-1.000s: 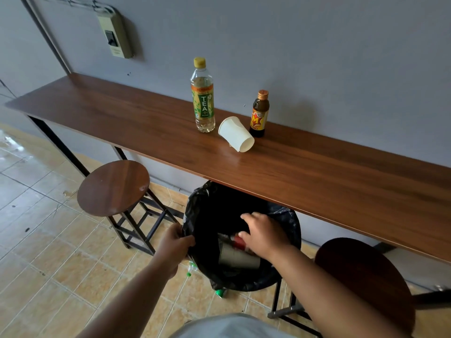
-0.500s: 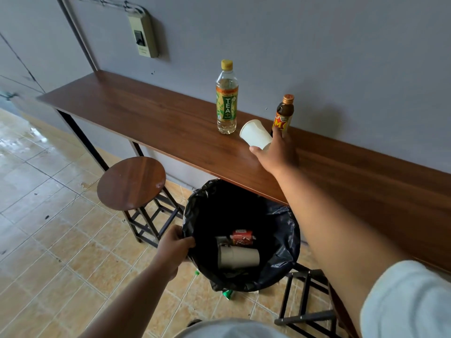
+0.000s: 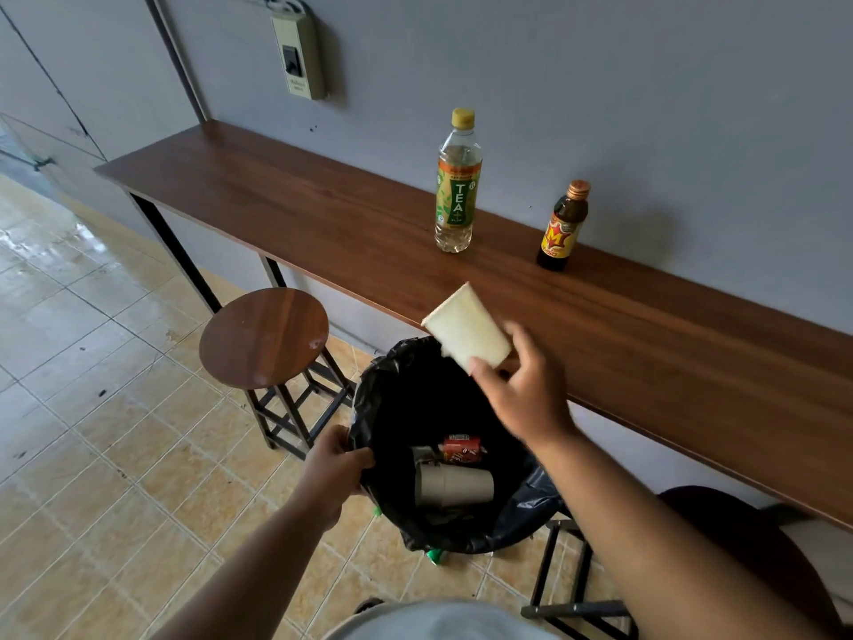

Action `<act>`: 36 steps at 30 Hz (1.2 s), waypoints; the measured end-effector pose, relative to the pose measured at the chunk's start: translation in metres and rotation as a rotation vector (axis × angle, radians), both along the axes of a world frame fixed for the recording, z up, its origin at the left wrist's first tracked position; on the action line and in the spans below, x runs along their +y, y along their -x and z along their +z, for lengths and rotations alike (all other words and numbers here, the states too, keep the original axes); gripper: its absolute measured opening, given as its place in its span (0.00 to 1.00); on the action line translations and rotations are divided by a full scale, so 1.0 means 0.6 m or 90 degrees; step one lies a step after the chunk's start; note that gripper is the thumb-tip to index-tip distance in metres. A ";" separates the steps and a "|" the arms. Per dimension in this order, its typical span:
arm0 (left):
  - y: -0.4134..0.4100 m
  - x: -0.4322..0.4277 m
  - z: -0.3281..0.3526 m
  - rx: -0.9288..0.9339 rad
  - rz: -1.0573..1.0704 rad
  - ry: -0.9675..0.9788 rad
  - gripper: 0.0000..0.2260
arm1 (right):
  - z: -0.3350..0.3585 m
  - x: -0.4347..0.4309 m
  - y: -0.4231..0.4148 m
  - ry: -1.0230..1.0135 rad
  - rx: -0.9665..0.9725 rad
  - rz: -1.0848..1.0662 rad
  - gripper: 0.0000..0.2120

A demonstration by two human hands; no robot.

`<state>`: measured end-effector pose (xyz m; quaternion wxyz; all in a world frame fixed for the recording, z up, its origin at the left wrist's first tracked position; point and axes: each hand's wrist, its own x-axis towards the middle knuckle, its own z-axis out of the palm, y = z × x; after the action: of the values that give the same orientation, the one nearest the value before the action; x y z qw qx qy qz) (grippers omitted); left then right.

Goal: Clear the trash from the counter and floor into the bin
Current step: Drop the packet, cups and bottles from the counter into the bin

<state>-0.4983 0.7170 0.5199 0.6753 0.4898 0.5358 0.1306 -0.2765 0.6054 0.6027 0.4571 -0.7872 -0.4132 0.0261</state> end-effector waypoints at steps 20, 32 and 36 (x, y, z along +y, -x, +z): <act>-0.004 -0.003 -0.001 -0.005 -0.008 -0.009 0.13 | 0.004 0.017 -0.025 -0.027 -0.082 -0.008 0.09; -0.003 -0.006 -0.004 -0.003 0.009 -0.006 0.13 | 0.106 0.149 -0.285 0.117 0.050 -0.284 0.36; -0.002 -0.006 -0.002 -0.005 0.018 -0.005 0.13 | 0.106 0.161 -0.297 0.153 0.034 -0.276 0.26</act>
<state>-0.4968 0.7133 0.5189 0.6737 0.4840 0.5395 0.1445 -0.0983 0.7019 0.6666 0.3659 -0.9051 -0.2166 -0.0030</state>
